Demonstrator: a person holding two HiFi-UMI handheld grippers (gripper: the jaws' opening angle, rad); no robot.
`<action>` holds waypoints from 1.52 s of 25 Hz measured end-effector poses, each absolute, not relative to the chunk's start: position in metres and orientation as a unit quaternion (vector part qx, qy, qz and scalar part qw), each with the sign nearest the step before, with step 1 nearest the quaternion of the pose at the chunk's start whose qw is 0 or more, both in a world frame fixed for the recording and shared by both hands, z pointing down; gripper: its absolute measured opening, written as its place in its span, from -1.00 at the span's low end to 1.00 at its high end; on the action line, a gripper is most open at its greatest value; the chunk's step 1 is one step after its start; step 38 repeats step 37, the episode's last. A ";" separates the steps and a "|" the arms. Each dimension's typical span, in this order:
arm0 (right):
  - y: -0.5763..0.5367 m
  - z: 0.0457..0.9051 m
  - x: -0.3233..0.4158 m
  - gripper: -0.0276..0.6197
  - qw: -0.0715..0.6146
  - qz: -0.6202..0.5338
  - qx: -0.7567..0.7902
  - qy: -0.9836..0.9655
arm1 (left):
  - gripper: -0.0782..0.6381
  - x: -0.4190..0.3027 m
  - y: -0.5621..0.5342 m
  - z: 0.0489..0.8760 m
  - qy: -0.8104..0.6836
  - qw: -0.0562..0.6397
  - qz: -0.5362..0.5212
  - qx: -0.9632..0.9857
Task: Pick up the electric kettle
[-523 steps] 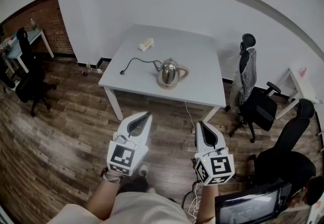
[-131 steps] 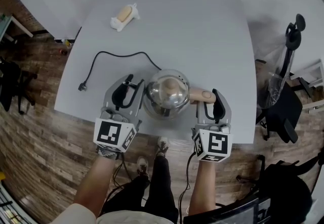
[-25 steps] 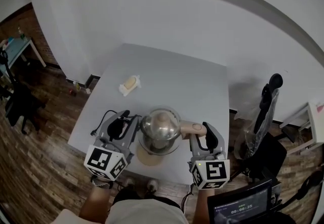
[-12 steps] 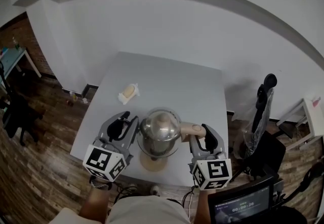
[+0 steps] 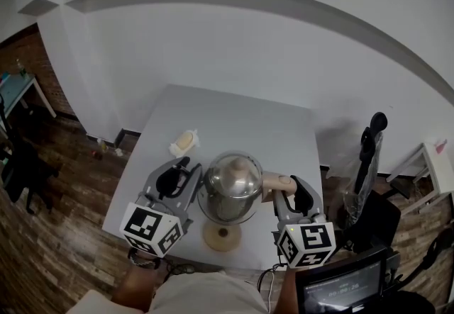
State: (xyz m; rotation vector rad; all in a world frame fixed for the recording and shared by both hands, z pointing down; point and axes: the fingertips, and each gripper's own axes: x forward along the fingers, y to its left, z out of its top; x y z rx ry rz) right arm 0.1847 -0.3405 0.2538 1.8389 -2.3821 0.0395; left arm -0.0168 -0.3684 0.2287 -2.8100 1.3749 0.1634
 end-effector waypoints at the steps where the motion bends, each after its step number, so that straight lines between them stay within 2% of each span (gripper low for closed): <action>1: -0.340 0.252 0.184 -0.41 0.064 0.011 0.610 -0.789 | -0.46 -0.017 -0.368 0.227 0.437 0.006 0.054 -0.898; 14: -0.328 0.235 0.182 -0.43 0.056 -0.022 0.617 -0.785 | -0.46 -0.019 -0.352 0.214 0.426 0.024 0.074 -0.901; 38: -0.326 0.238 0.184 -0.43 0.066 -0.006 0.627 -0.776 | -0.46 -0.018 -0.353 0.213 0.415 0.014 0.066 -0.907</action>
